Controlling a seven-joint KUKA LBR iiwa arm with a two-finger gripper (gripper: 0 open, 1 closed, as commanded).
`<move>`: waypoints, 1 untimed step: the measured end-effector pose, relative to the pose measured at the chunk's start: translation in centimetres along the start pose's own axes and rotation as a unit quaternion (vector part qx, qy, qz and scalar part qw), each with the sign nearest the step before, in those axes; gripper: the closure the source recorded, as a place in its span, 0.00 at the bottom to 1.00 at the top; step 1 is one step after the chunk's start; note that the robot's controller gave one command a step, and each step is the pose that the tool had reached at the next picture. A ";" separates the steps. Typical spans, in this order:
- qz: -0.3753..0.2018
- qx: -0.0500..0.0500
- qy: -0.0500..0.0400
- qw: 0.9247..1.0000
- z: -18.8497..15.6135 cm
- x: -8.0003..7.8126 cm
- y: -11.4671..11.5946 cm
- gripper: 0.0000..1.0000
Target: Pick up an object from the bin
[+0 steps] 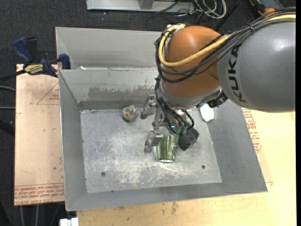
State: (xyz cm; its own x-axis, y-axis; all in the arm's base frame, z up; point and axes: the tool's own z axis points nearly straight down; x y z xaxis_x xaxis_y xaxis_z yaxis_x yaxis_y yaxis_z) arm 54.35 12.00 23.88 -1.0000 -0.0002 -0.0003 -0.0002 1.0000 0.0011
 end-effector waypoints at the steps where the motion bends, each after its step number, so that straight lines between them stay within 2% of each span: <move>1: 0.027 -0.001 -0.004 1.000 3.0 -0.1 -2.3 0.00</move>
Offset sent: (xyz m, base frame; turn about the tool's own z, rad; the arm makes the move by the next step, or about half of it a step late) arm 0.0129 -0.0744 -0.0397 -0.0591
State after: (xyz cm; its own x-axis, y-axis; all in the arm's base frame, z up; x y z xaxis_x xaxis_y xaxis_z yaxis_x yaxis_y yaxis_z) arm 54.43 9.74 20.83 -0.9985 0.0547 -0.0076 0.0547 0.9985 0.0040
